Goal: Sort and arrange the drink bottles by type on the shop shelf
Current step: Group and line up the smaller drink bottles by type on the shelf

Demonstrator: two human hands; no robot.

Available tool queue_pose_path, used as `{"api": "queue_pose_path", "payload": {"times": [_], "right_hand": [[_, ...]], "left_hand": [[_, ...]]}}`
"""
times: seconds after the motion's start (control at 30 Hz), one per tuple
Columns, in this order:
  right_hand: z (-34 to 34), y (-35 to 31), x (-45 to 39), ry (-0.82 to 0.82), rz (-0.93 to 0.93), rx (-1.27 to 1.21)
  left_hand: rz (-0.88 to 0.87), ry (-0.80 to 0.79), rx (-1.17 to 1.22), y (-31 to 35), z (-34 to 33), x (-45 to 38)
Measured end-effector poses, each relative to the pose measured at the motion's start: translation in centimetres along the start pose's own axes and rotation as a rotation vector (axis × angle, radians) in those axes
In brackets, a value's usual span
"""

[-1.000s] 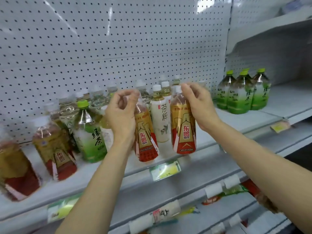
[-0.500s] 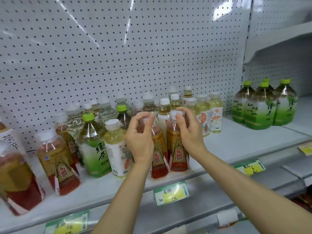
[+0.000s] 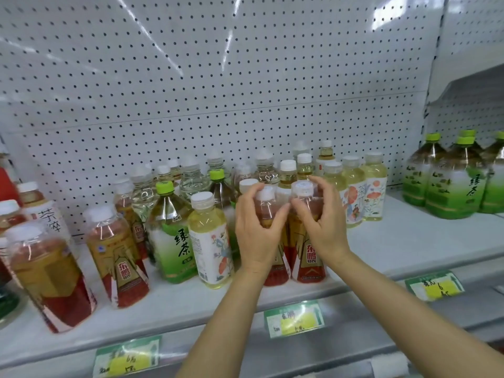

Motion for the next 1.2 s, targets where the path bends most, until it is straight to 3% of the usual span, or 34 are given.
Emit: {"api": "queue_pose_path", "payload": {"times": [0.23, 0.5, 0.63, 0.8, 1.0, 1.2], "right_hand": [[0.1, -0.6, 1.0, 0.016, 0.196, 0.232], [0.3, -0.8, 1.6, -0.046, 0.269, 0.331], [1.6, -1.2, 0.6, -0.076, 0.239, 0.272], [2.7, -0.7, -4.6, -0.068, 0.159, 0.253], [0.9, 1.5, -9.4, -0.262, -0.041, 0.362], [-0.1, 3.2, -9.9, -0.406, -0.194, 0.269]], "left_hand": [[-0.124, -0.094, -0.381, 0.0, 0.1, 0.8], [-0.095, -0.344, -0.55, 1.0, 1.4, 1.4], [-0.092, -0.371, -0.601, 2.4, 2.2, 0.0], [-0.068, -0.384, -0.621, 5.8, 0.4, -7.4], [0.217, -0.751, -0.704, 3.8, -6.3, -10.6], [0.327, -0.635, -0.529, 2.8, -6.0, -10.9]]}}
Point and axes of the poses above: each hand's wrist, its own x-axis away from the middle knuckle, its own z-axis out of the back of the hand, y = z × x, the point moved 7 cm from there along -x, towards the middle knuckle, and after that the axes turned 4 degrees about x, right-handed, at the moved point
